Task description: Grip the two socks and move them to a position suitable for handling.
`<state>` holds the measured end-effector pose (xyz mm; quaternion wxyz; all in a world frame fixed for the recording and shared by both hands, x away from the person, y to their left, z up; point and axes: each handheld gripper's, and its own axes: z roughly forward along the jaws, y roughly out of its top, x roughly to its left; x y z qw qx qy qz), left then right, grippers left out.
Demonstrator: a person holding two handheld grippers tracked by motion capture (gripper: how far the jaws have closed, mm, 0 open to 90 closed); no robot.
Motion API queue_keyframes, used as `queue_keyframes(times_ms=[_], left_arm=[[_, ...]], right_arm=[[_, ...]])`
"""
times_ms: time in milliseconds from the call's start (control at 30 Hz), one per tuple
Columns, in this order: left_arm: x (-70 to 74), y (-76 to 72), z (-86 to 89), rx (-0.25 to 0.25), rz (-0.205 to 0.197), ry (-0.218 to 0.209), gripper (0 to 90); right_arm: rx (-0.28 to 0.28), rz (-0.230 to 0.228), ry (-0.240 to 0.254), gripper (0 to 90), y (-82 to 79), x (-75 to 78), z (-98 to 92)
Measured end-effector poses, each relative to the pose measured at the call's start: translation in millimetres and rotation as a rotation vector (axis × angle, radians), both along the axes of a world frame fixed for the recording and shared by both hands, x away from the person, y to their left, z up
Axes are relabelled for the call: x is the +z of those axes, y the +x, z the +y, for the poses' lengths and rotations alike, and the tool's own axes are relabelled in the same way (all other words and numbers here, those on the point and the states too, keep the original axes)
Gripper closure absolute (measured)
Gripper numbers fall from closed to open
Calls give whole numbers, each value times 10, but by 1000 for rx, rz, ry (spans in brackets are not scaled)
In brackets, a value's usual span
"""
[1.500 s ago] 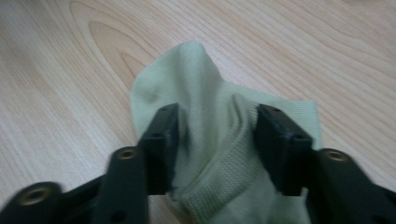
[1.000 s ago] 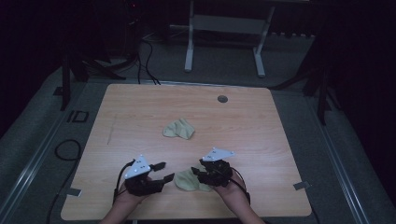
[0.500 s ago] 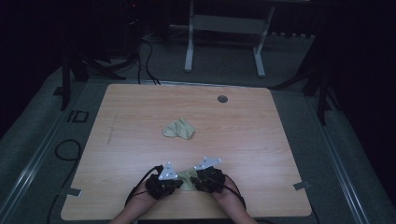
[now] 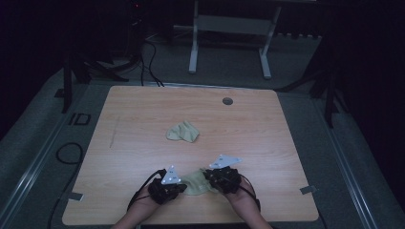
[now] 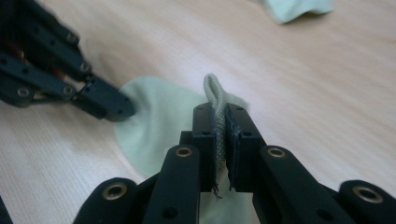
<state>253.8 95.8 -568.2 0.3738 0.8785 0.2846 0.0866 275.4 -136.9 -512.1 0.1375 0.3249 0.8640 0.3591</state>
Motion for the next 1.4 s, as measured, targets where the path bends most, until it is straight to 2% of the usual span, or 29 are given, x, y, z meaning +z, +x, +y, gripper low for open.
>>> queue_keyframes(times_ms=[133, 200, 233, 267, 300, 400, 433, 500, 733, 933, 1033, 1067, 1133, 1200, 1233, 1267, 1300, 1333, 1367, 1400], left_arm=[[-3, 8, 7, -3, 4, -6, 895], [-3, 14, 11, -11, 1, -5, 895], [-2, 19, 8, -20, -1, -4, 894], [-2, 19, 8, -20, -1, -4, 895], [0, 37, 14, -43, -2, 2, 894], [-2, 65, 20, -61, 3, -4, 894], [-2, 65, 20, -61, 3, -4, 894], [0, 88, 19, -73, 4, -2, 894], [-1, 148, 19, -79, 3, -7, 890], [-4, 151, 22, -71, 2, -9, 886], [-2, 144, 18, -67, 1, -7, 886], [-3, 138, 15, -62, -1, -8, 886], [-1, 138, 15, -59, 3, -8, 885], [9, 134, 15, -59, 7, -22, 830], [9, 134, 15, -59, 7, -22, 808], [32, 125, 33, -66, 9, -47, 786], [32, 125, 33, -66, 9, -47, 768], [47, 120, 45, -67, 10, -65, 728], [65, 113, 59, -65, 4, -71, 728], [90, 99, 98, -46, -3, -77, 660]], right_arm=[[-54, 1, 41, 831, 28, 120, -279], [-69, 8, 51, 831, 42, 132, -351], [-97, 21, 60, 830, 68, 125, -472], [-97, 21, 60, 830, 68, 125, -472], [-103, 55, 65, 828, 88, 71, -561], [-119, 93, 47, 818, 97, -45, -644], [-119, 93, 47, 818, 97, -45, -644], [-142, 122, 35, 787, 103, -151, -707], [-195, 155, -10, 672, 163, -316, -818], [-224, 135, -36, 604, 152, -323, -892], [-236, 121, -28, 588, 144, -279, -915], [-234, 107, -3, 586, 140, -203, -931], [-229, 103, 9, 583, 141, -176, -929], [-208, 85, 34, 569, 177, -79, -880], [-208, 85, 34, 569, 177, -79, -880], [-190, 77, 33, 551, 236, -22, -810], [-176, 77, 34, 540, 272, 7, -766], [-163, 71, 37, 537, 314, 37, -719], [-163, 71, 37, 537, 314, 37, -719], [-139, 62, 32, 512, 412, 93, -609]])
